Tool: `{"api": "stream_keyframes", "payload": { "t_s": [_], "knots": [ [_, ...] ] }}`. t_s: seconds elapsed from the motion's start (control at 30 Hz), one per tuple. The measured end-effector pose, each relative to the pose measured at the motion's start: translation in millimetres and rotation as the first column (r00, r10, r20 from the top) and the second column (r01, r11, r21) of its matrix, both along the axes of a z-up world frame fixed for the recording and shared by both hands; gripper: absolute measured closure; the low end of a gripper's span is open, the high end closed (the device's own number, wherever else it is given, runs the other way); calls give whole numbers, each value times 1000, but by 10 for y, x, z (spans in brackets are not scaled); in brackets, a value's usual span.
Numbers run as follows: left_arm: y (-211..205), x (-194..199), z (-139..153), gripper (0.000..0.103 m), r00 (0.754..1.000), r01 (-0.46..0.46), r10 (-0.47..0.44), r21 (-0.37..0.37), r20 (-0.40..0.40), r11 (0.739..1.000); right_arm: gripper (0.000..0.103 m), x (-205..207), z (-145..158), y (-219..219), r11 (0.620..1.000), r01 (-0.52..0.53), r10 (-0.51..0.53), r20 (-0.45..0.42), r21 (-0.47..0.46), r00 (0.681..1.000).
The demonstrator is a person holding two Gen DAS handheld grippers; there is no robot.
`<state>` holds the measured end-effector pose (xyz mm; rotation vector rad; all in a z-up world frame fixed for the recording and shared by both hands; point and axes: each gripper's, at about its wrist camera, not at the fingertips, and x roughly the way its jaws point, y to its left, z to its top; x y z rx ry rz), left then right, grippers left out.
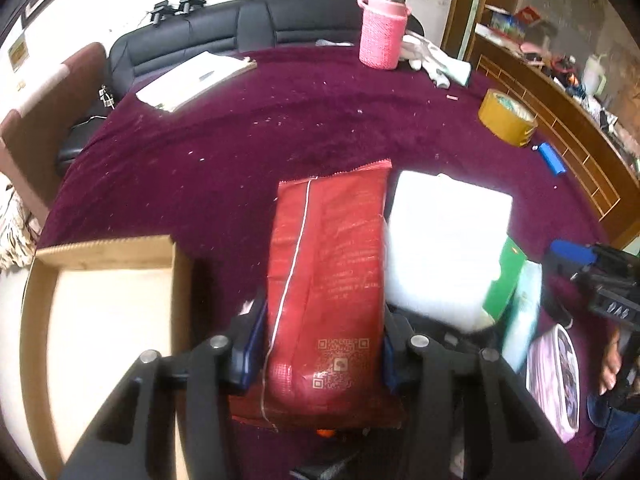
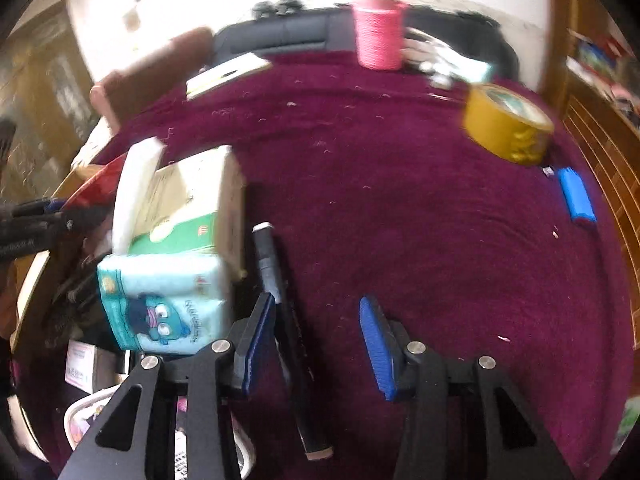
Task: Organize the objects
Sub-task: 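Grasp the red packet with the left tool, then carry the red packet into the tray with the left tool while the right tool places a black marker there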
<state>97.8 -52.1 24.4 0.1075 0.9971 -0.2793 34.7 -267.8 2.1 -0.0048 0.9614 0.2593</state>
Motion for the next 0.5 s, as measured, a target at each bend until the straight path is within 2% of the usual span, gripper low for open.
{"api": "stream_keyframes", "payload": {
  "t_s": [0.07,0.1,0.17,0.2,0.23,0.33,0.4,0.5],
  "knots": [
    [67,-25,-2,58,1000,-15,16,-6,11,1000,60,-10,-89,109,996,-27,26,-17,-81,1000],
    [93,-35,-4,58,1000,-25,25,-17,15,1000,62,-29,-85,144,993,-34,35,6,-110,999],
    [131,-68,-11,58,999,-40,41,-38,16,998,68,-41,-84,135,994,-33,33,5,-105,999],
    [142,-95,-9,58,999,-46,47,-40,24,998,73,-45,-79,104,994,-24,25,7,-104,1000],
    [157,-98,-10,58,998,-51,52,-42,30,998,86,-38,-71,79,994,-18,18,8,-109,1000],
    [183,-200,30,58,997,-57,61,-63,57,996,87,-8,-42,-72,1000,14,-14,-4,-6,1000],
    [210,-276,78,58,995,-55,61,-82,78,995,87,0,14,-114,999,34,-35,19,23,999],
    [256,-404,145,58,990,-61,73,-100,120,993,87,-30,113,-257,989,68,-74,42,128,996]
  ]
}}
